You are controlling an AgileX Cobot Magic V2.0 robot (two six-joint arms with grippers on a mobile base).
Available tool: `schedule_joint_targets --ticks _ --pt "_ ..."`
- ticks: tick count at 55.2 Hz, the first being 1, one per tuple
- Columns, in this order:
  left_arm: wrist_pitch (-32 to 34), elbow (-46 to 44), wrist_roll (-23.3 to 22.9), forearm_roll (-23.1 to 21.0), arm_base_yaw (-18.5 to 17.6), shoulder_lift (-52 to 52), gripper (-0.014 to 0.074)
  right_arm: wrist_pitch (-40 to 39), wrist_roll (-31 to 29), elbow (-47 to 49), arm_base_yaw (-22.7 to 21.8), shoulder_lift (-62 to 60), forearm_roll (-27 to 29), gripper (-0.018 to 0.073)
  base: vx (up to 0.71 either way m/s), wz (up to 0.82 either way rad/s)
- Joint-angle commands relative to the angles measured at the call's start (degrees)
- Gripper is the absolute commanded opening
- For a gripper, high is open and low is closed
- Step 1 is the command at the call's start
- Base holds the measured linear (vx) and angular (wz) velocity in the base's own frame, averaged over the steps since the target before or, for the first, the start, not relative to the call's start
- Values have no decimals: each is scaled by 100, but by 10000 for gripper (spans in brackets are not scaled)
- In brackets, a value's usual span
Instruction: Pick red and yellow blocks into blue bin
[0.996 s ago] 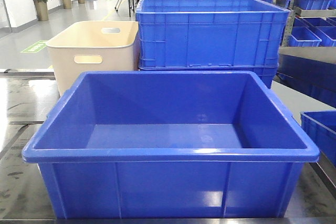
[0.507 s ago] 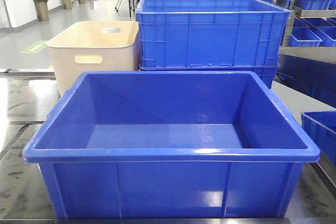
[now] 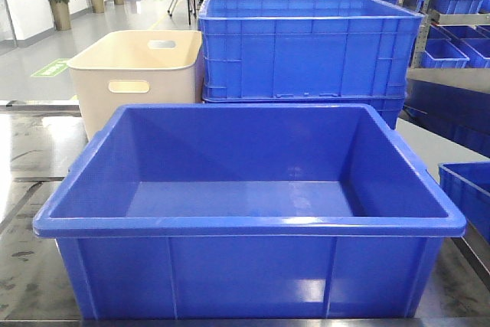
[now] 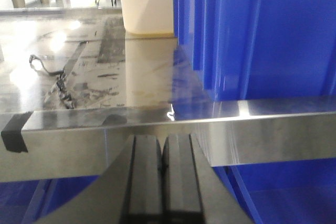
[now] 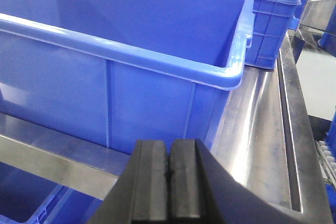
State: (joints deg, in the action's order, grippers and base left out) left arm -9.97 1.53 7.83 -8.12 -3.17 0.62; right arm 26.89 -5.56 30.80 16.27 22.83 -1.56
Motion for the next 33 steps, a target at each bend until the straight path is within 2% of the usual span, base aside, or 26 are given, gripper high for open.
schedule_joint_targets --ticks 1,33 --pt "333 -115 -49 -8 17 43 1 -453 -13 167 -25 22 -63 -11 0 0" --pt "301 -115 -49 -8 17 43 2 -423 -13 167 -25 22 -62 -11 0 0"
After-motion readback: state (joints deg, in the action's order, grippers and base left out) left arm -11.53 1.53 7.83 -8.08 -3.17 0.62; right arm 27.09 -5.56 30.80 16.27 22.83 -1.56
